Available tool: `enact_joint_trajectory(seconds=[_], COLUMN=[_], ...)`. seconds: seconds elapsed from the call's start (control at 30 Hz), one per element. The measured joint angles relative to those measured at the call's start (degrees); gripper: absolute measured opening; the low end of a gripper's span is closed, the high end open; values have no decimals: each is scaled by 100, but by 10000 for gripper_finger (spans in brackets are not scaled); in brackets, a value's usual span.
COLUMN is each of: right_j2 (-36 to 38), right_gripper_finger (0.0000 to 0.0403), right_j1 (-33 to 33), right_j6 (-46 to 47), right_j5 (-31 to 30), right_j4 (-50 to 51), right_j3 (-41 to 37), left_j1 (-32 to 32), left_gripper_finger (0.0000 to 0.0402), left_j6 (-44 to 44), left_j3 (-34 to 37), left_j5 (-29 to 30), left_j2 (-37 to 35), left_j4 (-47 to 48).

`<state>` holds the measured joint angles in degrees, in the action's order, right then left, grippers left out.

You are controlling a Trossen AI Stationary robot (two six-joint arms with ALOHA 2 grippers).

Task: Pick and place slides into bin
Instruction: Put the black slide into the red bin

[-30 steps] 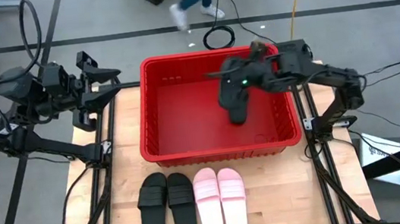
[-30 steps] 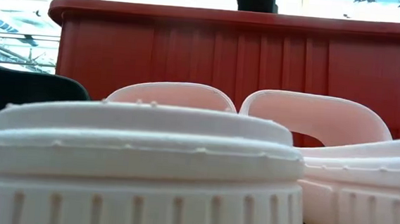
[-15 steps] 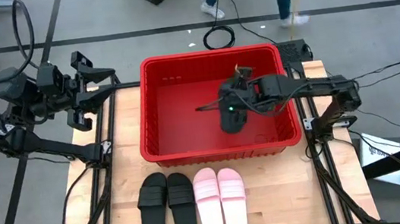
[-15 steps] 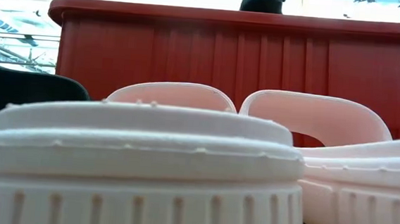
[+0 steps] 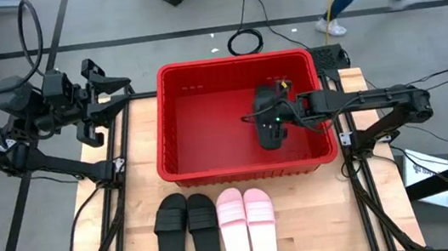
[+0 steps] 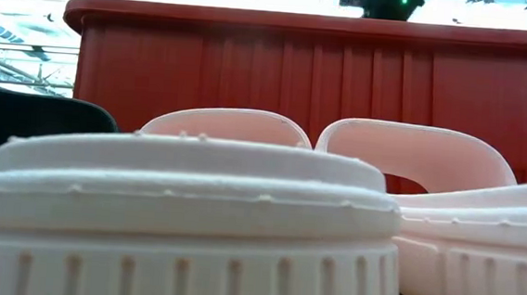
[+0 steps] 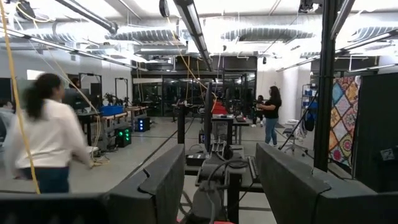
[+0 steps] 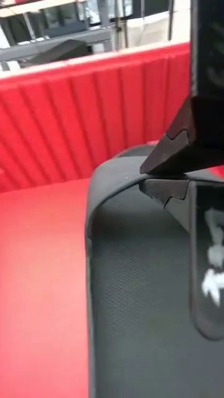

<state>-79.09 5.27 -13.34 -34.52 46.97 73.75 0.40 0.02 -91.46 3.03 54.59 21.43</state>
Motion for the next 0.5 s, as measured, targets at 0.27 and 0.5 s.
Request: enact_joint_trajectory(seconds=[0.27,0.5], right_j2=[-2,-4], right_gripper_finger=[0,0], right_j1=[52,54], right_j6=[-39,66], right_j5=[26,35], right_j4=[-676,-680], right_j3=[-582,-941], left_j1=[0,0], left_gripper_finger=[202,202], left_j6=[1,-7], left_j3=[0,0], left_j5=[5,7], left_j2=[4,4], left_j4=[-11,-13])
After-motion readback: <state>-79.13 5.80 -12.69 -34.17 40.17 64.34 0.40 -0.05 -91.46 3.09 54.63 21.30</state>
